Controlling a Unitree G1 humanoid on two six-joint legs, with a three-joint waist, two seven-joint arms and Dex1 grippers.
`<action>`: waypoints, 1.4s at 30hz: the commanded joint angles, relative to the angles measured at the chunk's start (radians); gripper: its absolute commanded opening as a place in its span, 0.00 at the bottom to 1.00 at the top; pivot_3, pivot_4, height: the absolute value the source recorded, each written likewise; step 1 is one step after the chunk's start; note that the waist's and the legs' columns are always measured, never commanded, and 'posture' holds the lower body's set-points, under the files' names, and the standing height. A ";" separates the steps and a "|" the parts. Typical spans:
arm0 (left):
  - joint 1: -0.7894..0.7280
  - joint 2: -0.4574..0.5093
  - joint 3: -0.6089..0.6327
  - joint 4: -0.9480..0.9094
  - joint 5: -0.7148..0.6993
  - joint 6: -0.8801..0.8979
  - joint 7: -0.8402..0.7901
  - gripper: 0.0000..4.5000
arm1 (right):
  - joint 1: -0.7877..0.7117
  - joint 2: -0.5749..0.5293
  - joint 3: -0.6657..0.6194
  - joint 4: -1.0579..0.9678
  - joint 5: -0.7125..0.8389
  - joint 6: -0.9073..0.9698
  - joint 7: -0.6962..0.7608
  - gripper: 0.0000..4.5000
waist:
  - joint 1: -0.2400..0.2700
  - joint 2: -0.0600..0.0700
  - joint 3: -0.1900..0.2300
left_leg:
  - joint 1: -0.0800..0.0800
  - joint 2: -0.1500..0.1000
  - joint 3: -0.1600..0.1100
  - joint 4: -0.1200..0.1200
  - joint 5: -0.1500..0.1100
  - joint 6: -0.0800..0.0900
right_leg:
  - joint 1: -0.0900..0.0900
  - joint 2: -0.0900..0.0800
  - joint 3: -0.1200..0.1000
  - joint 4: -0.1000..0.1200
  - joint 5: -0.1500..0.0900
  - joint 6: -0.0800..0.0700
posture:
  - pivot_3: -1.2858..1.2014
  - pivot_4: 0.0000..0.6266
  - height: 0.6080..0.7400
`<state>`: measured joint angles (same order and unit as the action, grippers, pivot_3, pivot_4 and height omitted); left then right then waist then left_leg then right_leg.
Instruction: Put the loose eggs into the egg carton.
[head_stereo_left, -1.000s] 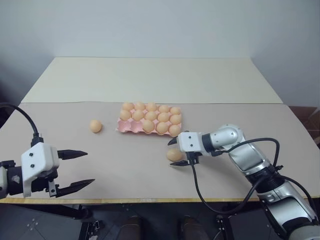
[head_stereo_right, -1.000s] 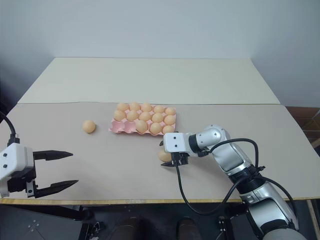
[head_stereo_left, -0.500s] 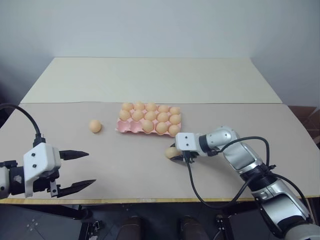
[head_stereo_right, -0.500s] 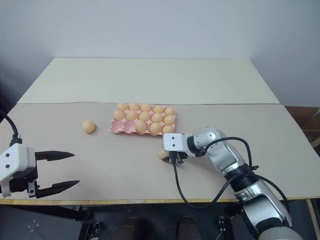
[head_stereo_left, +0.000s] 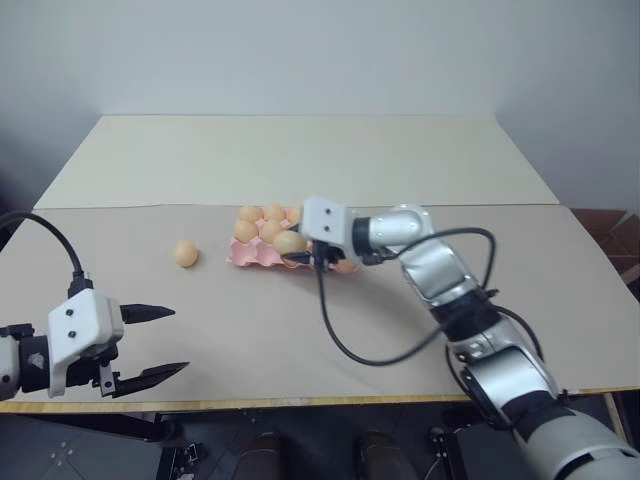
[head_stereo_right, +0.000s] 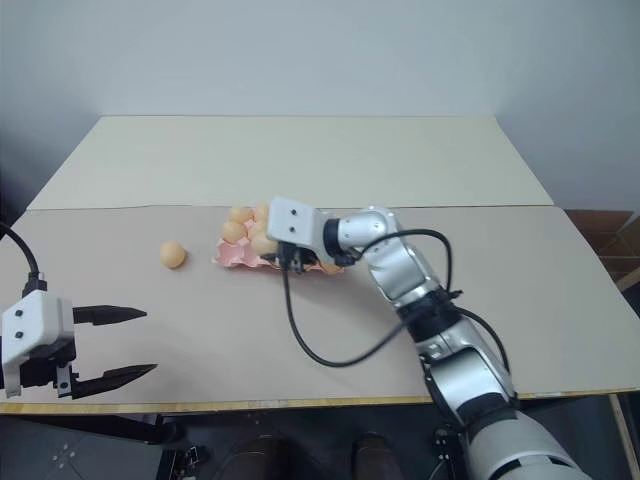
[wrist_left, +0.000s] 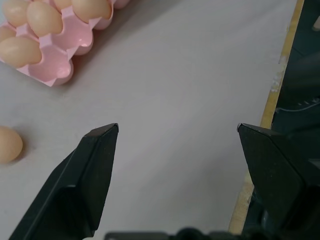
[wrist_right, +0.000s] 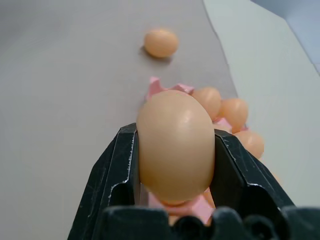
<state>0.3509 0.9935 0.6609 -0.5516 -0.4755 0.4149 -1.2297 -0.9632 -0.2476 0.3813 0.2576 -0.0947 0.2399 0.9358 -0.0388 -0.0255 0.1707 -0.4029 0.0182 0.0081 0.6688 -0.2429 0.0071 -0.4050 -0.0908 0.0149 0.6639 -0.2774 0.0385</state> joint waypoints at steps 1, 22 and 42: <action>0.005 -0.002 0.017 -0.020 -0.002 -0.010 0.006 0.92 | -0.072 0.081 -0.014 0.136 -0.037 -0.076 -0.138 0.37 | -0.003 0.000 0.000 | 0.000 0.000 0.000 0.000 0.000 0.000 | 0.000 0.000 0.000 0.000 0.000 0.000 | 0.52 0.24 1.00; 0.011 -0.008 0.023 -0.019 0.003 -0.018 0.014 0.92 | -0.106 0.169 -0.018 0.259 -0.097 -0.211 -0.237 1.00 | -0.009 0.000 0.000 | 0.000 0.000 -0.001 -0.004 0.002 -0.003 | -0.002 -0.001 0.000 0.000 0.000 0.000 | 0.52 0.24 1.00; -0.168 -0.074 -0.020 0.146 0.097 0.001 0.304 0.92 | 0.228 -0.355 -0.187 -0.410 0.202 0.097 0.179 1.00 | -0.004 0.000 0.000 | 0.001 -0.001 -0.002 -0.004 0.002 -0.003 | 0.000 0.000 0.000 -0.001 0.000 0.000 | 0.52 0.24 1.00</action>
<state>0.1860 0.9160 0.6339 -0.4080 -0.3953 0.4219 -0.9477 -0.7340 -0.5802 0.2268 -0.0941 0.0675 0.3308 1.0907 -0.0429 -0.0256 0.1707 -0.4025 0.0177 0.0066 0.6647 -0.2409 0.0041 -0.4053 -0.0913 0.0146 0.6630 -0.2772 0.0382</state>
